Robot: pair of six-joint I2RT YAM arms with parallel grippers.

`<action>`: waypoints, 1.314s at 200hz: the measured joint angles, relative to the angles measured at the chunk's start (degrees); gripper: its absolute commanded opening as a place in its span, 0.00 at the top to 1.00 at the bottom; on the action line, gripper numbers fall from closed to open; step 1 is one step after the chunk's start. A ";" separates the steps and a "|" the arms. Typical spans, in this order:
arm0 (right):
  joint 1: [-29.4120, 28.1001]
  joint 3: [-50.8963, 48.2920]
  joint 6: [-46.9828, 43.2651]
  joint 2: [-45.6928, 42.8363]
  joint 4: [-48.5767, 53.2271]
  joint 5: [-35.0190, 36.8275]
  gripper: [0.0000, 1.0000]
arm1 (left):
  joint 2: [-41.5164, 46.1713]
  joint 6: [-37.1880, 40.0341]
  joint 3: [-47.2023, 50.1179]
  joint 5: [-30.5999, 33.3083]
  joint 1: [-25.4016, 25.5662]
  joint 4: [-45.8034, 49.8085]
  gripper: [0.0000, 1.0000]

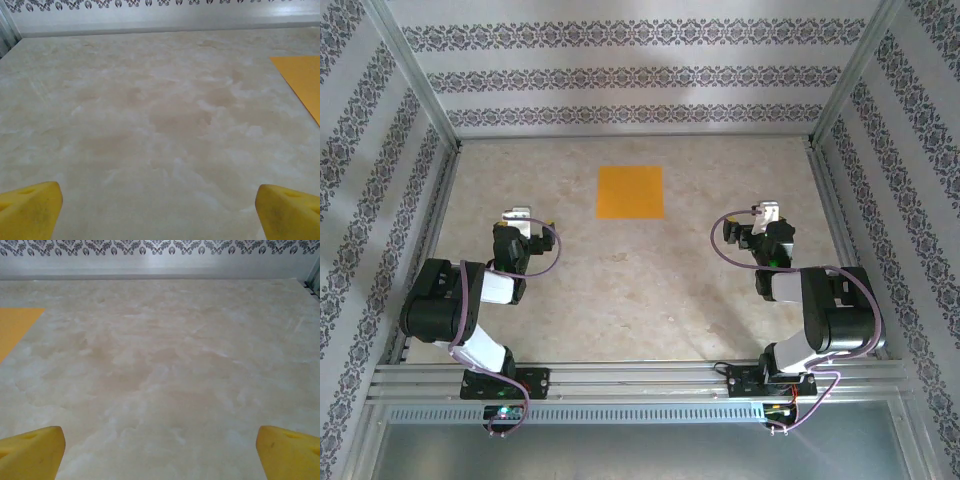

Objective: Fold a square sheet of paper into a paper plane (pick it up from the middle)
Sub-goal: Move the square sheet of paper to the center of the table.

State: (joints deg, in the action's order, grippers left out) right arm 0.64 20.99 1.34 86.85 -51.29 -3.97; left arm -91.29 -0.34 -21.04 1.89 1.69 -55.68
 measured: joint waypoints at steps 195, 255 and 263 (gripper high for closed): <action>0.00 0.00 0.00 0.00 0.00 0.00 0.02 | 0.00 0.00 0.00 0.02 0.00 0.00 0.01; 0.00 0.00 0.20 -0.13 0.13 0.02 0.02 | 0.00 -0.02 1.44 0.07 0.00 -2.40 0.01; 0.00 0.00 0.20 -0.72 0.63 0.04 0.02 | 0.04 0.00 2.75 0.09 0.00 -3.98 0.01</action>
State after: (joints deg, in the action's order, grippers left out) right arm 0.64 20.99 1.54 86.13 -50.65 -3.92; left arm -91.24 -0.34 -18.28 1.98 1.69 -59.66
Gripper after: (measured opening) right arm 0.981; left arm 0.993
